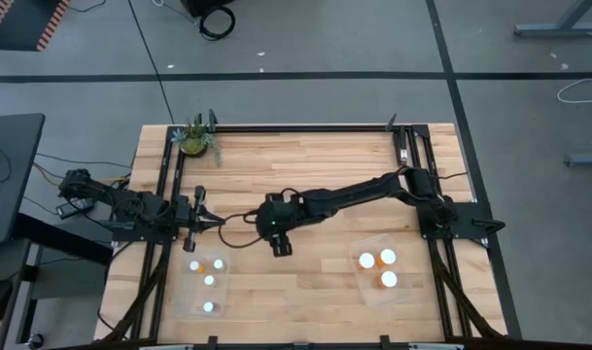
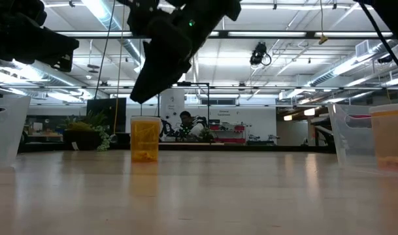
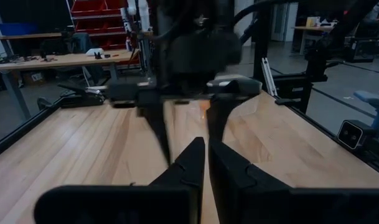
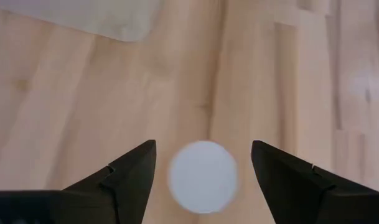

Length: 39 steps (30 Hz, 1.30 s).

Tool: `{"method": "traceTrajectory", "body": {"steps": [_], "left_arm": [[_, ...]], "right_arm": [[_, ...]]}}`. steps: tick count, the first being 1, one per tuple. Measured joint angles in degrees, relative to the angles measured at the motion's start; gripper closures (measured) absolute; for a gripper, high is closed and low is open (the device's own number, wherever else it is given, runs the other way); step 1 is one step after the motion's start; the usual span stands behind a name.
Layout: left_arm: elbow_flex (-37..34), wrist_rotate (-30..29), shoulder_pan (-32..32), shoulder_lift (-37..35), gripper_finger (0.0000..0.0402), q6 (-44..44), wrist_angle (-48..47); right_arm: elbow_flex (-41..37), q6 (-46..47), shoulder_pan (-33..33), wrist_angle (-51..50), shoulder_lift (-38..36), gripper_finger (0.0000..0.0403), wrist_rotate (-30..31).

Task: Pick and place medicine bottles into bin by pill shape (circle, oval)
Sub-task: Put the large orange pill bottle into the right transparent bin

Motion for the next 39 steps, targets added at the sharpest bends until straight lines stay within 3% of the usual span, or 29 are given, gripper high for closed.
{"method": "traceTrajectory", "body": {"steps": [22,30,39], "left_arm": [[0.00,0.00,0.01,-0.02,0.0374,0.00,0.34],[0.00,0.00,0.01,0.00,0.0369,0.00,0.33],[0.00,0.00,0.01,0.00,0.0373,0.00,0.35]], "right_arm": [[-1.16,-1.29,-1.16,3.25,2.32,0.0132,-1.47],[-5.84,-0.37,-1.78,5.61,2.28,0.0133,-1.96],[-7.40,0.91,-1.85,6.65,2.29,0.0186,-1.99]]}}
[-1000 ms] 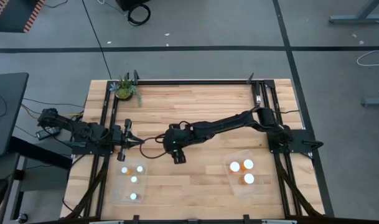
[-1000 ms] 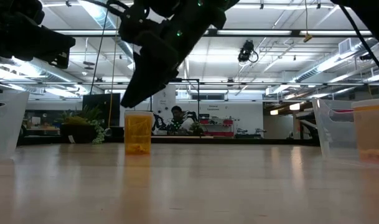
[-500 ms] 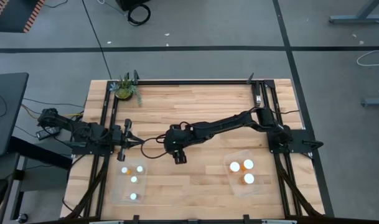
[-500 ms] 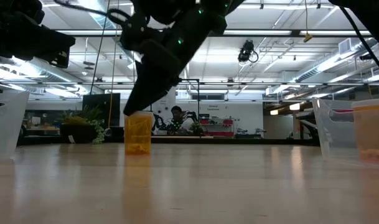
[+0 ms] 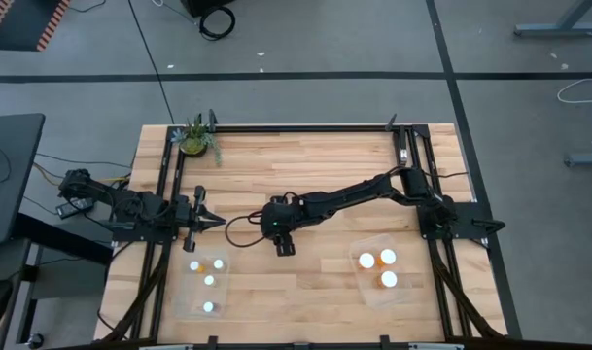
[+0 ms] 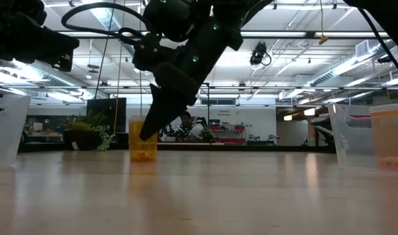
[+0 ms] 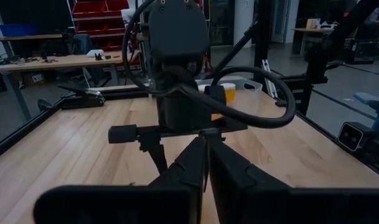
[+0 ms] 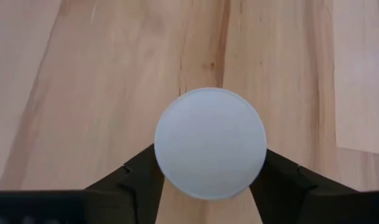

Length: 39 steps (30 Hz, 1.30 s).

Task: Pick and place medicine bottles into bin by pill shape (circle, oval)
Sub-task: Put the large orange pill bottle into the right transparent bin

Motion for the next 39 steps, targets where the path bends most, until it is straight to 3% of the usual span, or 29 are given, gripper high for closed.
{"method": "traceTrajectory", "body": {"steps": [7,16,30,39], "left_arm": [[0.00,0.00,0.00,0.00,0.0372,0.00,0.00],[0.00,-0.01,-0.02,0.00,0.0370,-0.01,-0.28],[0.00,0.00,-0.01,0.00,0.0371,0.00,-0.33],[0.00,0.00,-0.01,0.00,0.0373,-0.01,-0.33]], "right_arm": [[0.52,-0.27,0.46,0.24,-0.17,0.0200,0.00],[0.52,2.23,3.63,-8.75,-6.64,0.0197,0.08],[0.55,12.34,16.07,-22.63,-17.74,0.0196,1.45],[0.52,26.66,25.34,-34.85,-21.12,0.0196,6.85]]}}
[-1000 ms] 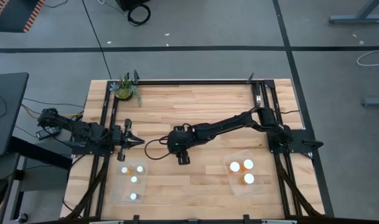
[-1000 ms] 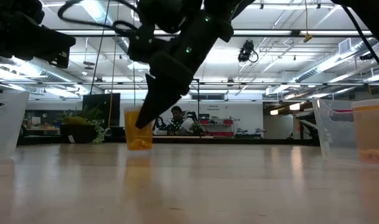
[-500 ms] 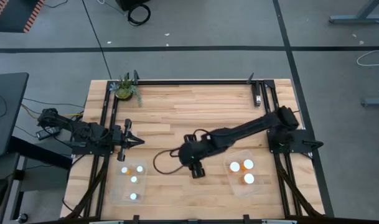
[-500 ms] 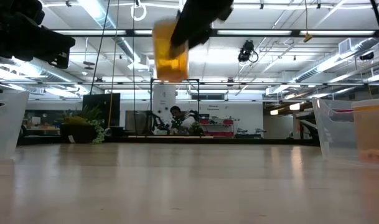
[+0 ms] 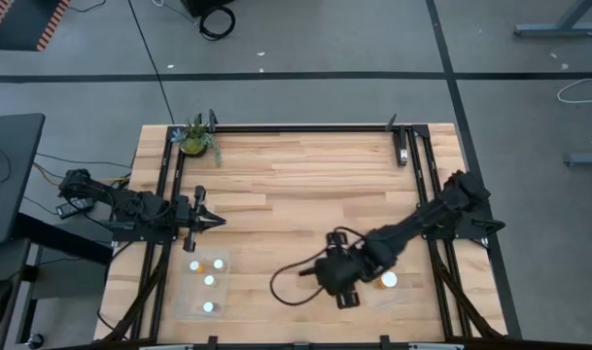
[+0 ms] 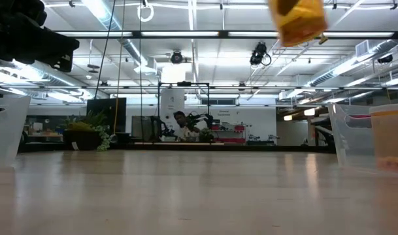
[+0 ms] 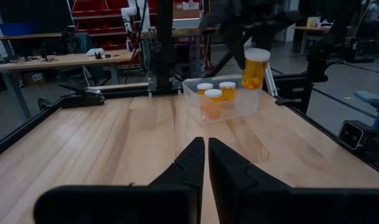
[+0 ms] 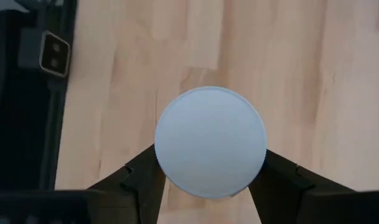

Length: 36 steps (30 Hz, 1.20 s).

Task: Pick and place medicine bottles into bin by pill shape (circle, oval)
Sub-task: Put the large orange pill bottle into the right transparent bin

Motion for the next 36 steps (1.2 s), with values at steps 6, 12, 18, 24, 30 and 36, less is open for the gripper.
{"method": "traceTrajectory", "body": {"steps": [6,12,18,24,30,36], "left_arm": [[0.00,0.00,-0.02,0.00,0.0378,0.01,0.00],[0.00,0.00,-0.01,0.00,0.0369,0.01,0.00],[0.00,0.00,0.01,0.00,0.0368,0.01,0.00],[0.00,0.00,-0.01,0.00,0.0376,0.01,0.00],[0.00,0.00,0.00,0.00,0.0370,0.01,0.00],[0.00,0.00,-0.01,0.00,0.0367,0.00,0.00]], "right_arm": [[-0.02,12.65,7.00,-6.30,-0.30,0.0196,7.71],[-0.02,25.56,13.77,-12.51,-0.34,0.0196,14.21],[-0.02,37.77,19.70,-18.85,-0.34,0.0196,19.19],[-0.02,48.29,23.67,-24.27,-0.34,0.0198,21.52],[-1.87,53.59,25.48,-24.50,-0.37,0.0199,23.52],[-10.72,54.68,24.85,-16.78,-1.96,0.0199,20.39]]}}
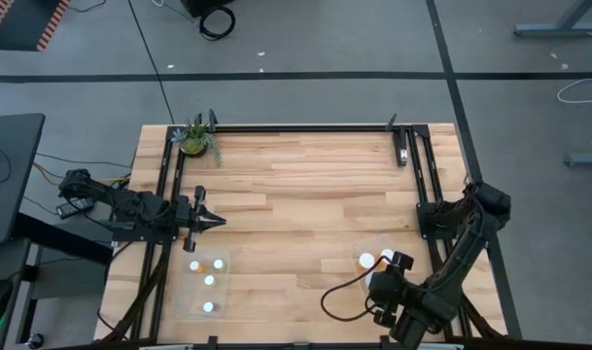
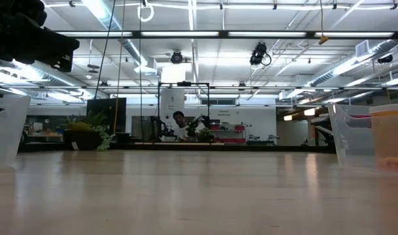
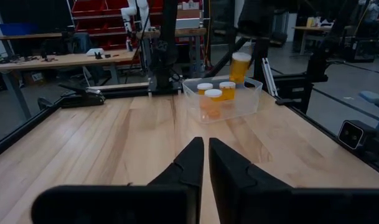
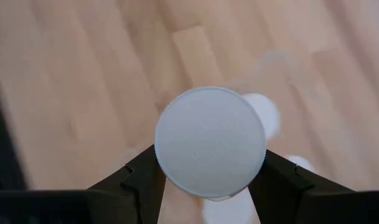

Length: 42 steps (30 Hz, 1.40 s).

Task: Pick and place medicine bottles into bin by pill shape (circle, oval)
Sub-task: Put the large orange pill bottle into the right transparent bin

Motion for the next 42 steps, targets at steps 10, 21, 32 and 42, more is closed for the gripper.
{"method": "traceTrajectory", "body": {"steps": [10,21,32,42], "left_arm": [[0.00,0.00,0.00,0.00,0.0378,0.00,0.00],[0.00,0.00,0.00,0.00,0.0366,0.00,0.00],[0.00,0.00,0.00,0.00,0.0373,0.00,0.00],[0.00,0.00,0.02,0.00,0.0364,-0.01,0.00]], "right_arm": [[-17.99,1.70,-0.33,18.11,-11.44,0.0200,-0.60],[-30.07,0.51,-2.29,32.87,-14.95,0.0200,-4.26],[-29.95,-0.80,-2.73,36.11,-13.50,0.0200,-4.93],[-29.93,-1.87,-3.63,37.88,-10.07,0.0200,-9.18]]}}
